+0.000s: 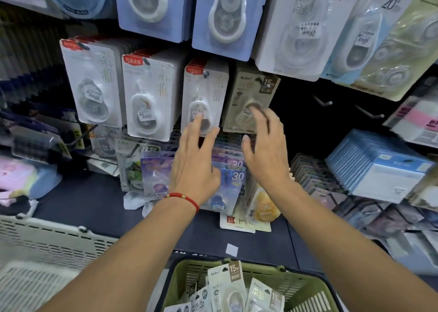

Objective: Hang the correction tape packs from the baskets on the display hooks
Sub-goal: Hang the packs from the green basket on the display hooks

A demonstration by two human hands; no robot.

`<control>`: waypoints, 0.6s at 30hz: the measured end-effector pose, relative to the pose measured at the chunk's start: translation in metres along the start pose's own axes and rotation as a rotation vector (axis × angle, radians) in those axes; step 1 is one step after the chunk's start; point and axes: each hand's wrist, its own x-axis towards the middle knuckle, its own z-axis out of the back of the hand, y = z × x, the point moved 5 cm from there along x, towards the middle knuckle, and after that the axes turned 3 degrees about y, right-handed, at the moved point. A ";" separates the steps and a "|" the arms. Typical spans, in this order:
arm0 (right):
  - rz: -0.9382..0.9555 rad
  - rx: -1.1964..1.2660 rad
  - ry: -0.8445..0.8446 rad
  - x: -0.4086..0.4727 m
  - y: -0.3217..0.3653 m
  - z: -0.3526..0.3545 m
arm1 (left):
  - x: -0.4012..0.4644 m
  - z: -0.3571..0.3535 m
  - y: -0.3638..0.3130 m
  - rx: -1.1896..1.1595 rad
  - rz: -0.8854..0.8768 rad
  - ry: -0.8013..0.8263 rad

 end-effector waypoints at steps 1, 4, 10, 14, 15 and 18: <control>0.101 -0.082 0.049 0.003 0.004 -0.005 | 0.001 -0.001 0.000 0.018 0.008 -0.003; 0.110 -0.247 0.159 0.019 0.002 -0.020 | 0.004 -0.003 -0.001 0.037 0.028 0.015; -0.013 -0.300 0.272 0.047 -0.012 -0.041 | 0.005 -0.004 0.002 0.038 0.028 0.024; 0.038 -0.313 0.351 0.045 -0.011 -0.047 | 0.005 -0.005 0.004 0.076 -0.024 0.025; 0.048 -0.286 0.373 0.043 -0.009 -0.045 | 0.003 -0.005 0.005 0.082 -0.034 0.029; 0.041 -0.169 0.385 0.029 -0.008 -0.030 | -0.003 -0.007 0.007 0.094 -0.062 0.060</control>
